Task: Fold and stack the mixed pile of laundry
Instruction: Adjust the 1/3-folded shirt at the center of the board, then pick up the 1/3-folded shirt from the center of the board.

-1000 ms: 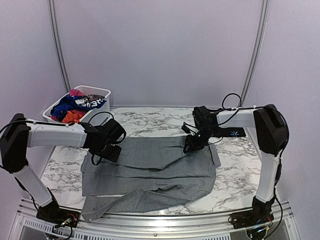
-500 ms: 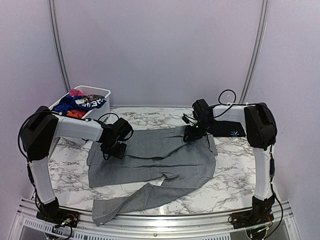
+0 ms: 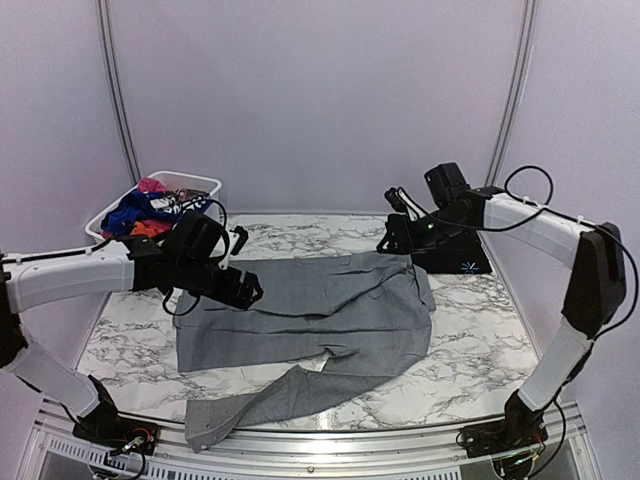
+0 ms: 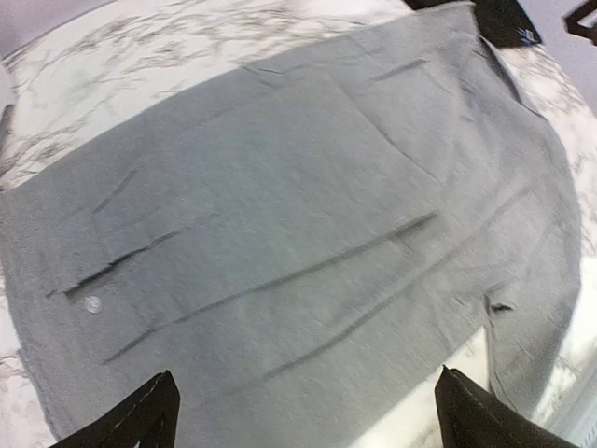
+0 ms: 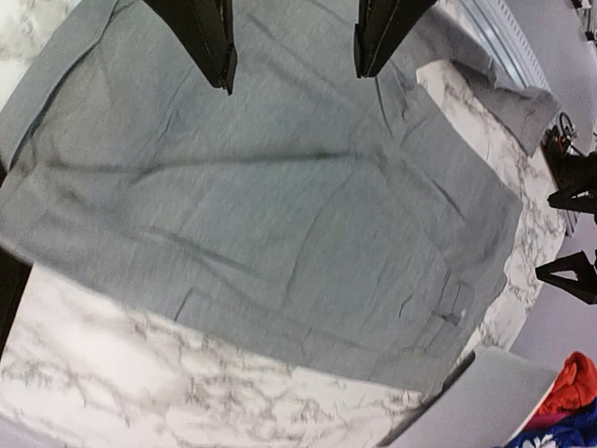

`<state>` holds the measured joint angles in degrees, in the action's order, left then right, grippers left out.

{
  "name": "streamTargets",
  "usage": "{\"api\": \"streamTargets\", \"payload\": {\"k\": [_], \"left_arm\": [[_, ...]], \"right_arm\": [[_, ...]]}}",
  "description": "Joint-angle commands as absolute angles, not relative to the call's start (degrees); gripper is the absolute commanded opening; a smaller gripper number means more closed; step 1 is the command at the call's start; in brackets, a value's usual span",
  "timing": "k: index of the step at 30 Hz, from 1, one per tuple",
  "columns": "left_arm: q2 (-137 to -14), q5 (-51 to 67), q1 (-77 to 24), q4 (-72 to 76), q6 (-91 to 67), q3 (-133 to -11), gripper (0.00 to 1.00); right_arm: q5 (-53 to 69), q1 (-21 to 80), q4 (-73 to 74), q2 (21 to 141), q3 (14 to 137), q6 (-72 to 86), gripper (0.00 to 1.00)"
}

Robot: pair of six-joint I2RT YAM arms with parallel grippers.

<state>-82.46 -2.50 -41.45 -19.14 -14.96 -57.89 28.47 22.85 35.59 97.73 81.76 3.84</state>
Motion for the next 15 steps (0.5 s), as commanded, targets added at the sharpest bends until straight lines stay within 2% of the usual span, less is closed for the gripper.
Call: {"api": "streamTargets", "payload": {"k": [1, 5, 9, 13, 15], "left_arm": [[-78.6, 7.1, -47.7, -17.6, -16.4, -50.7, 0.99], [-79.3, 11.3, -55.3, -13.0, -20.5, -47.7, 0.99], [-84.0, 11.0, -63.0, -12.6, -18.6, -50.8, 0.99], [-89.3, 11.6, -66.0, -12.8, -15.6, -54.4, 0.86], [-91.9, 11.4, -66.7, -14.2, -13.9, -56.4, 0.70]], "right_arm": [[28.7, 23.0, 38.4, 92.5, 69.0, 8.6, 0.39], [29.1, 21.6, 35.5, 84.5, 56.6, 16.0, 0.39], [32.3, 16.3, 30.9, 77.2, 46.8, 22.4, 0.40], [35.9, 12.4, 29.3, 74.9, 42.7, 23.3, 0.45], [35.6, 11.2, 30.2, 74.5, 41.6, 22.9, 0.45]]}}
